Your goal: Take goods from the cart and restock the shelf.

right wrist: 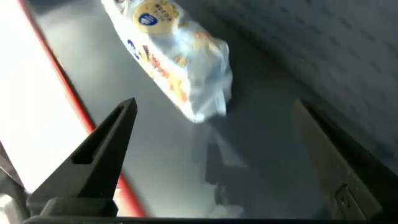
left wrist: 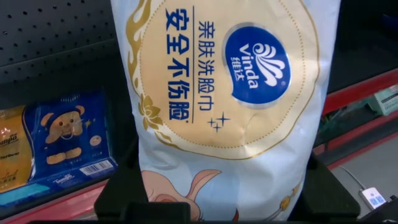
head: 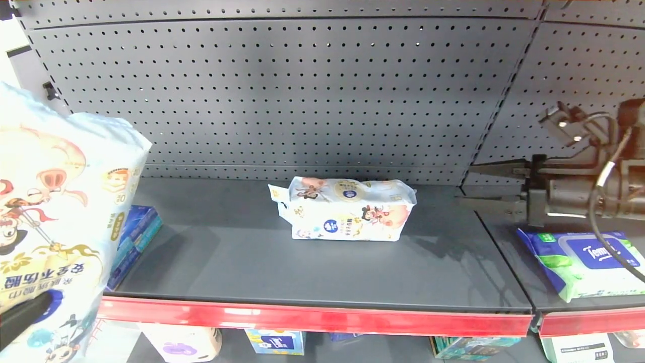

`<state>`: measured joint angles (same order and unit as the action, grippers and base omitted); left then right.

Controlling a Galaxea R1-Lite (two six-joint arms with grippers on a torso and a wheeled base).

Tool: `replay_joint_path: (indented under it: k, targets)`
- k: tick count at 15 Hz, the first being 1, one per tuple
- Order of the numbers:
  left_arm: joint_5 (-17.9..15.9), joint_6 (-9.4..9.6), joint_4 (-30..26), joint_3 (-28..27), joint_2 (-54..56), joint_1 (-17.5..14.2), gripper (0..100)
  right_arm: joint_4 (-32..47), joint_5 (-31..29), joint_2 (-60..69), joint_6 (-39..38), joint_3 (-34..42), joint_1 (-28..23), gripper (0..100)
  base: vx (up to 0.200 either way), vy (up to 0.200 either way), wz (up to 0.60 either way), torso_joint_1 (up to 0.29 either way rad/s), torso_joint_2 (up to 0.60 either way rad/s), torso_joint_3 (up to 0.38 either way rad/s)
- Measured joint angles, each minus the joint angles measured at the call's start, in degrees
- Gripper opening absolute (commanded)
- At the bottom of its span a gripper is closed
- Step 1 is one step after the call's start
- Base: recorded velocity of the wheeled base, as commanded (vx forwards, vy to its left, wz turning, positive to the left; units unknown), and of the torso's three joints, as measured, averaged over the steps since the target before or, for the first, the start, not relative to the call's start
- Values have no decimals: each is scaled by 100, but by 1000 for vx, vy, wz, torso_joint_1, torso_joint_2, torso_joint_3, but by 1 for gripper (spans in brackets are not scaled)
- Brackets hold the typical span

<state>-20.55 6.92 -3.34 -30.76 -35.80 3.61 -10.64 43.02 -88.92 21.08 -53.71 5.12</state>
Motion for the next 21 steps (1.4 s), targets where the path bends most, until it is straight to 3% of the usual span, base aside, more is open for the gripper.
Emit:
replay_joint_path:
  k: [7,21]
  targets:
    - [182,11,-5,15,-57,-6,0,-24,591,-1607,653,-1037,521,100,0,0,0,0,0,0]
    - [211,117,0,-2,-116,-11,0,-13,518,-2459,837,-1595,1113,100,0,0,0,0,0,0]
